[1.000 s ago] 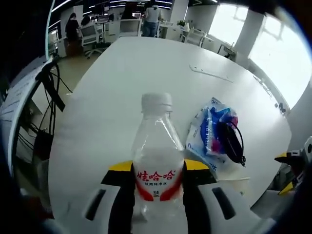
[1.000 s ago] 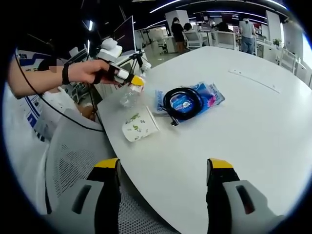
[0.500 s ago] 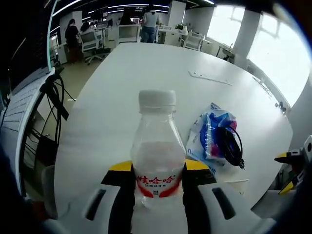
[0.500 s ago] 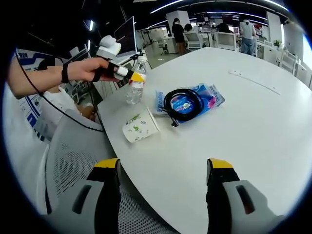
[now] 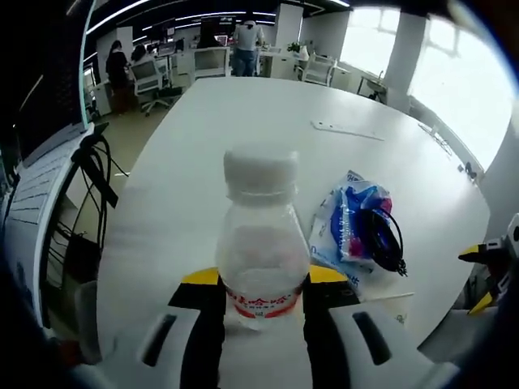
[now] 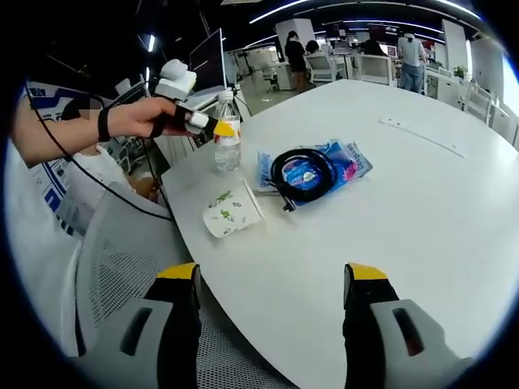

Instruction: Arrange the tabletop items into an orderly group along one side of the table until the central work area is clear of visible clutter.

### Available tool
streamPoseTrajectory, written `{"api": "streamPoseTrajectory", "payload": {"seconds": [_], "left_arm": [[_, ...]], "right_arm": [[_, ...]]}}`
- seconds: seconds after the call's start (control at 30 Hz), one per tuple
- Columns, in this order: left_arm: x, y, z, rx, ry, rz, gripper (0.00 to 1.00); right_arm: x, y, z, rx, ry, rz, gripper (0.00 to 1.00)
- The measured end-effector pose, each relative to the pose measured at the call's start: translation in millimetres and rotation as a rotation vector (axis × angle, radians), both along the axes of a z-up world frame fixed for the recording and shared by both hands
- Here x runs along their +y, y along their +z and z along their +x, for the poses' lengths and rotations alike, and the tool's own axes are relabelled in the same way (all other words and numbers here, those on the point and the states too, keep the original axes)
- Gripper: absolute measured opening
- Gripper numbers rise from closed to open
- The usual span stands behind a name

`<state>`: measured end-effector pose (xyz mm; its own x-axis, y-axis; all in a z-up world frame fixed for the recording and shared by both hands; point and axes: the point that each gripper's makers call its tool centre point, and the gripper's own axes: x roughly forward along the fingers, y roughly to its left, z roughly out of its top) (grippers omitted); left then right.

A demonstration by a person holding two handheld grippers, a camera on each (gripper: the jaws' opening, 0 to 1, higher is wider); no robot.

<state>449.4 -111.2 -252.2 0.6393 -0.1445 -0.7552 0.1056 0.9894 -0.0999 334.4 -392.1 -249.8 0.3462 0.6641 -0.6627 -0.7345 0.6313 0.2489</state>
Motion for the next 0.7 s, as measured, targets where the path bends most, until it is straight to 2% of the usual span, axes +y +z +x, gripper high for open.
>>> {"api": "streamPoseTrajectory", "payload": {"seconds": [0.17,0.4,0.5,0.7], "left_arm": [[0,0.1,-7.1,-0.011,-0.001,0.016,0.36],[-5,-0.5,-19.3,-0.033,-0.036,0.083,0.36],[-1,-2.2,-18.2,-0.033,-0.044,0.097,0.36],[3,-5.7,-24.7,-0.033,-0.032,0.094,0.36]], "right_arm": [[1,0.7,1,-0.004,0.000,0.003,0.71],[5,2.7,2,-0.006,0.001,0.007,0.71],[5,2.8,3,-0.007,0.002,0.005,0.71],[7,2.9,2,-0.005,0.007,0.005,0.71]]}}
